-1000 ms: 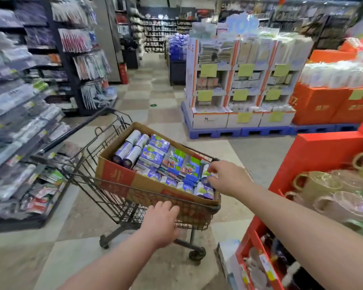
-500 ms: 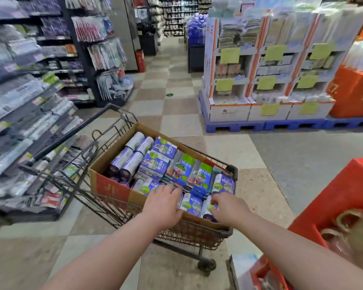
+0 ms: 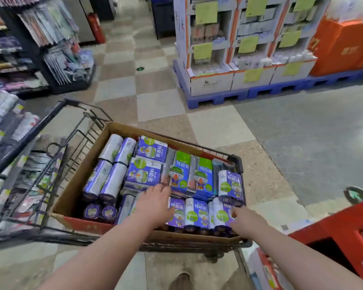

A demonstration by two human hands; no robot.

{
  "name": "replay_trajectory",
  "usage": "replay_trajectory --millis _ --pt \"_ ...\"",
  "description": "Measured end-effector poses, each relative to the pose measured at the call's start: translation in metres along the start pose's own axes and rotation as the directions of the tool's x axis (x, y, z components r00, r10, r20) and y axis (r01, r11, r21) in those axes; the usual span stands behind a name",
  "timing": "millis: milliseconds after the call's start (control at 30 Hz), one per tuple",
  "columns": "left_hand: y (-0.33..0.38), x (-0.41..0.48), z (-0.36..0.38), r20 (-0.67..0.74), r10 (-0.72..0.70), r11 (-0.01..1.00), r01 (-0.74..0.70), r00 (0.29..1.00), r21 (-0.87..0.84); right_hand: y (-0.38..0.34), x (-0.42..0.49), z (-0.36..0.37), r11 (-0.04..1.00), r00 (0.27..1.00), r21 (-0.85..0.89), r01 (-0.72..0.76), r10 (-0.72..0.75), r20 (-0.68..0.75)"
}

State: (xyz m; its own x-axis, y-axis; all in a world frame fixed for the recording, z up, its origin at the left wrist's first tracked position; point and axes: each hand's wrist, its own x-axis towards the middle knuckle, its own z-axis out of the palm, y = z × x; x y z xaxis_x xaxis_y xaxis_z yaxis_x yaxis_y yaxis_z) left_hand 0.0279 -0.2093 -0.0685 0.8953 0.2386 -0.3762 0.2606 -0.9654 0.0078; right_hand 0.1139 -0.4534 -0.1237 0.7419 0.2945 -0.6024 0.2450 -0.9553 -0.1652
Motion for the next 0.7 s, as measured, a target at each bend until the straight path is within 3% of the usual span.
replay_trajectory --millis 267,367,533,700 --pt "-0.053 0.058 0.042 0.229 -0.122 0.992 0.127 0.966 -0.007 -0.001 0.056 0.035 0.958 0.976 0.211 -0.195 0.167 0.143" --pt "-0.065 0.069 0.053 0.317 -0.210 0.968 0.242 0.925 -0.064 -0.004 0.067 0.047 0.923 0.957 0.275 -0.269 0.224 0.186" --pt "-0.086 0.078 0.073 0.436 -0.346 0.841 0.480 0.831 -0.248 -0.018 0.081 0.053 0.823 0.869 0.287 -0.491 0.440 0.227" --pt "-0.091 0.079 0.080 0.479 -0.389 0.772 0.562 0.787 -0.296 -0.040 0.090 0.060 0.608 0.826 0.561 -0.562 0.446 0.344"
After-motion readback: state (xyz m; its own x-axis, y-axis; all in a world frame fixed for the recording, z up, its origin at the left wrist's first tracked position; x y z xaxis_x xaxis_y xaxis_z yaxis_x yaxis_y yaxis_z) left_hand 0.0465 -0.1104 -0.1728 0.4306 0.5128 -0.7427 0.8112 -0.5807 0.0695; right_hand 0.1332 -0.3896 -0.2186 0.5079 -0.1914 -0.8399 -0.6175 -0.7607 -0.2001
